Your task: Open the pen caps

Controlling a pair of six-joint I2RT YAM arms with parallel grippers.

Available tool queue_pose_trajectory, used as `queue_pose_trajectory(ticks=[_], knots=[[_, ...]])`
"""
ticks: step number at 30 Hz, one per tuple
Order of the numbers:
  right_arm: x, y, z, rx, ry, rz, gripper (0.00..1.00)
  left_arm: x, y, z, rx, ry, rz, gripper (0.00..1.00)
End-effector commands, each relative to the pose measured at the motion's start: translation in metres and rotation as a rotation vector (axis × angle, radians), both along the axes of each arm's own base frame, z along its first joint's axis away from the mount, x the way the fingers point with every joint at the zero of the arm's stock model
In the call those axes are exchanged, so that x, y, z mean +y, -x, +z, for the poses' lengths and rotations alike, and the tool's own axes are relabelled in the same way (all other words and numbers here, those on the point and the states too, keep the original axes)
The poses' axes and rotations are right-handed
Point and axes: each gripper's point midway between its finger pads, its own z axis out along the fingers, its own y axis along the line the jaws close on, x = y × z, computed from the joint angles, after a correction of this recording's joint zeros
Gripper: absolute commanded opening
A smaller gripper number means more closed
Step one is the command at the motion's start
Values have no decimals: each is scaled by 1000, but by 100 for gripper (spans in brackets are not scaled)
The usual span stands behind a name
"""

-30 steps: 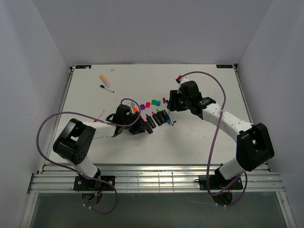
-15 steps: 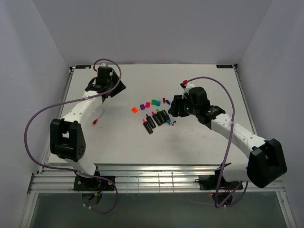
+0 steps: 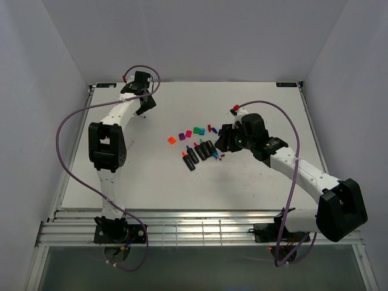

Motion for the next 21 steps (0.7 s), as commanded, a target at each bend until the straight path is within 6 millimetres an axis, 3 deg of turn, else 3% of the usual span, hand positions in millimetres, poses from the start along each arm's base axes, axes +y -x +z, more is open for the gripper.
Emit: queue_pose_trajectory(ticks=[1, 10, 21], knots=[[4, -4, 14, -64, -23, 15, 55, 30, -1, 11, 24, -90, 64, 57], [5, -4, 13, -63, -25, 20, 55, 48, -25, -13, 49, -115, 89, 57], [4, -9, 4, -51, -5, 10, 55, 50, -39, -44, 83, -82, 89, 56]])
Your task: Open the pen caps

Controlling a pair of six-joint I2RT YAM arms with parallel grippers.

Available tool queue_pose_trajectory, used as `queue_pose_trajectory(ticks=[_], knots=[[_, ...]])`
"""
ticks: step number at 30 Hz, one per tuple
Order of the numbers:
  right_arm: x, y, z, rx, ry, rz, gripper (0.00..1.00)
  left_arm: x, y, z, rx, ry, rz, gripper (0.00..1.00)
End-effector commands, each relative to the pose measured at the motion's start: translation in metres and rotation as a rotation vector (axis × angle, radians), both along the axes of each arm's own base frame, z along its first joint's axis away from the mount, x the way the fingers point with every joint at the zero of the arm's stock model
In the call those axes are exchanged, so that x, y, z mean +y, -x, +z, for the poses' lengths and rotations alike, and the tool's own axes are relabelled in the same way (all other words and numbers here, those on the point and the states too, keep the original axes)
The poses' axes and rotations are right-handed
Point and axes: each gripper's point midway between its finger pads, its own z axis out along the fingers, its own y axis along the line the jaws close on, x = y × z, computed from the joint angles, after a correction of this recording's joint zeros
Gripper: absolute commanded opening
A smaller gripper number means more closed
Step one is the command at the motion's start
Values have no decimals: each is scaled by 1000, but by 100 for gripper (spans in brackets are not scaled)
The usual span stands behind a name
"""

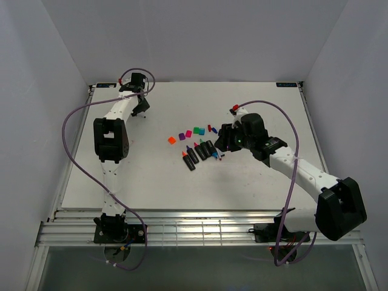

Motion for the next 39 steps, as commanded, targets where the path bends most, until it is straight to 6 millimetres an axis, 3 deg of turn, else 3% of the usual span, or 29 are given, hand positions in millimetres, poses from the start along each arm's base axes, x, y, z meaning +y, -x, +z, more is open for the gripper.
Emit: queue_pose_trajectory(ticks=[1, 10, 22, 34, 39], knots=[[2, -8, 4, -43, -1, 6, 55, 3, -11, 12, -36, 6, -1, 56], [1, -11, 1, -37, 0, 3, 55, 2, -21, -2, -26, 9, -20, 55], [1, -12, 1, -37, -7, 8, 55, 15, -10, -20, 56, -81, -63, 54], [-2, -10, 3, -44, -12, 6, 55, 29, 16, -56, 198, -142, -77, 24], [-2, -9, 2, -43, -11, 6, 55, 34, 32, -54, 209, -123, -21, 8]])
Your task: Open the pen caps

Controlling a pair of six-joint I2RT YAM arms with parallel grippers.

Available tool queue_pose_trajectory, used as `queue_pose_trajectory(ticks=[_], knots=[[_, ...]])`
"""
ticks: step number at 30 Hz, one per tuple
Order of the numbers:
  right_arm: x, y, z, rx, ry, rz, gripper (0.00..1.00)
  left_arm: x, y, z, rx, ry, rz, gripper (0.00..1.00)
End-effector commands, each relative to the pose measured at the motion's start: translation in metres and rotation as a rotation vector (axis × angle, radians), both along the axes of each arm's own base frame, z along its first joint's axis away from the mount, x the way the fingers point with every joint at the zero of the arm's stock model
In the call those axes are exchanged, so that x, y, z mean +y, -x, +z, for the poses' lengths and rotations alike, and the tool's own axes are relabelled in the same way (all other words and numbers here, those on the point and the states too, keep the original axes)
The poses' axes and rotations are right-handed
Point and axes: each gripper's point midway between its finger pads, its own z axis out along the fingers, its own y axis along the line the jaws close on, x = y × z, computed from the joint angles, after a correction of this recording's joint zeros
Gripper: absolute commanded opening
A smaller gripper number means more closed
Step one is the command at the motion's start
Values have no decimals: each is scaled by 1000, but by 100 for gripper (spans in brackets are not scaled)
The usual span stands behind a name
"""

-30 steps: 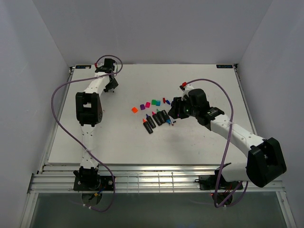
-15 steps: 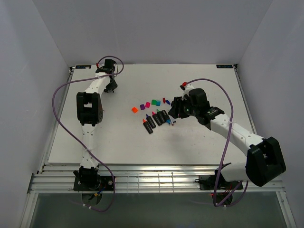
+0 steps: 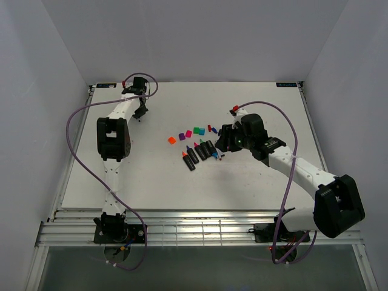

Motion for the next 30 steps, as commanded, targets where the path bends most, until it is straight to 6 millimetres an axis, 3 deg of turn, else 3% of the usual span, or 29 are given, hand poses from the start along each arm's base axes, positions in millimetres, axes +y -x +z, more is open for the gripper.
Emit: queue_pose_trajectory(ticks=[1, 5, 8, 9, 11, 12, 13, 14, 15, 17, 18, 19, 21, 22, 23, 25, 26, 30], knots=[[1, -3, 11, -44, -22, 10, 55, 18, 40, -21, 120, -20, 63, 6], [1, -3, 12, -44, -26, 9, 55, 22, 54, 7, 77, -17, 94, 0], [2, -2, 15, -45, -33, 14, 55, 24, 70, 14, 76, -6, 122, 0], [2, -1, 15, -43, -35, 15, 55, 24, 72, 29, 45, 2, 131, 0], [4, 0, 15, -34, -41, 25, 55, 19, 85, 29, 43, 42, 145, 0], [6, 1, 16, -31, -48, 32, 55, 15, 87, 46, 1, 71, 137, 0], [7, 2, 13, -18, -50, 38, 55, 11, 90, 51, -13, 98, 129, 0], [10, 3, 15, -9, -61, 46, 55, 0, 98, 45, -7, 155, 100, 0], [11, 4, 15, -3, -68, 52, 55, -8, 99, 65, -57, 191, 72, 0], [19, 7, 16, 13, -98, 80, 55, -27, 100, 78, -108, 238, -5, 0], [21, 7, 16, 17, -111, 85, 55, -39, 111, 74, -92, 274, -42, 0], [24, 7, 14, 36, -129, 83, 56, -55, 116, 93, -136, 303, -98, 0], [30, 7, 17, 50, -158, 102, 56, -75, 121, 107, -194, 350, -180, 0], [33, 7, 13, 74, -168, 102, 56, -97, 140, 115, -210, 409, -263, 0], [39, 9, 17, 82, -191, 127, 56, -118, 145, 124, -246, 439, -339, 0], [47, 4, 19, 95, -229, 133, 56, -136, 170, 118, -228, 491, -415, 0], [53, 7, 22, 108, -254, 163, 57, -145, 178, 133, -271, 514, -466, 0], [78, 3, 42, 103, -386, 249, 59, -170, 221, 133, -269, 592, -589, 0]])
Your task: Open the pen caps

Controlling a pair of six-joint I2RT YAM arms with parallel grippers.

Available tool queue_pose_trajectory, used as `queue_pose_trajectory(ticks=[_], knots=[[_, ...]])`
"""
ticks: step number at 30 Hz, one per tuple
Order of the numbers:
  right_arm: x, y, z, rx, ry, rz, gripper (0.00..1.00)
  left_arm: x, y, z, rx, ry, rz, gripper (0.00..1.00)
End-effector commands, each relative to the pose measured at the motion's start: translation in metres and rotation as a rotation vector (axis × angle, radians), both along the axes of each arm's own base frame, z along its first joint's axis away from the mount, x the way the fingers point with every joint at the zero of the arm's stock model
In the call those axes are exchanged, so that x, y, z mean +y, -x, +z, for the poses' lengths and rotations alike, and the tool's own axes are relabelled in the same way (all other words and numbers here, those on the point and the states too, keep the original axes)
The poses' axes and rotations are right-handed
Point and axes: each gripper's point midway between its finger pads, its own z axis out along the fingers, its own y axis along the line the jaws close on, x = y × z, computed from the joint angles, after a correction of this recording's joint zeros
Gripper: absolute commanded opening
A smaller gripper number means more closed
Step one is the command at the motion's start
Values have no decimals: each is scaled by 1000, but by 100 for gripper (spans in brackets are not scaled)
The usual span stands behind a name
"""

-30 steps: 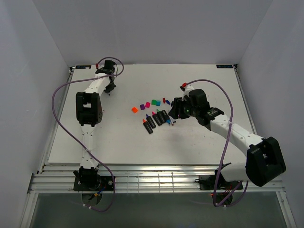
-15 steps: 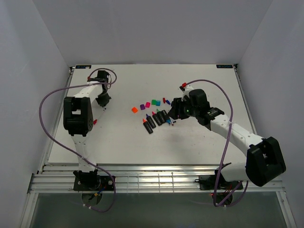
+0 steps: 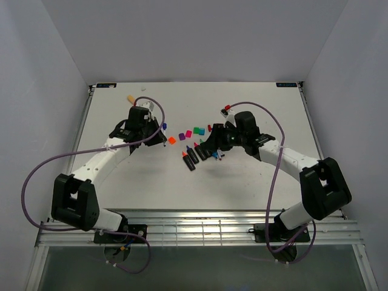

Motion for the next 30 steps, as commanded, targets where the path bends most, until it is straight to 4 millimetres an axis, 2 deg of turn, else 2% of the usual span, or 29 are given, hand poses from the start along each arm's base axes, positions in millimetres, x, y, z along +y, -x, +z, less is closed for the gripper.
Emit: queue_pose_trajectory(ticks=[1, 2, 3, 4, 6, 7, 9, 10, 15, 17, 19, 24, 25, 30], knots=[[35, -11, 46, -53, -206, 99, 61, -23, 26, 11, -51, 108, -132, 0], [41, -10, 54, -29, -247, 124, 63, -27, 37, 4, -40, 131, -154, 0], [46, -11, 55, -24, -265, 136, 64, -31, 44, 13, -64, 155, -169, 0], [51, -15, 52, -13, -278, 142, 65, -34, 49, 13, -61, 172, -173, 0], [62, -17, 59, -5, -296, 159, 66, -40, 59, 17, -80, 187, -192, 0], [67, -18, 55, 10, -293, 165, 66, -42, 62, 19, -86, 195, -197, 0], [78, -20, 62, 17, -307, 171, 67, -47, 67, 20, -93, 213, -207, 0], [82, -23, 56, 36, -305, 167, 67, -48, 69, 22, -100, 218, -210, 0], [99, -34, 60, 62, -315, 146, 67, -53, 78, 14, -80, 217, -227, 0], [104, -37, 49, 97, -277, 117, 66, -53, 81, 10, -72, 216, -228, 0], [110, -42, 48, 102, -261, 111, 66, -54, 82, 8, -67, 216, -229, 0], [124, -44, 39, 109, -208, 93, 65, -54, 83, 12, -86, 212, -232, 0], [125, -43, 33, 128, -191, 90, 65, -55, 83, 13, -90, 212, -234, 0], [135, -38, 29, 124, -152, 87, 62, -55, 84, 15, -96, 213, -235, 0]])
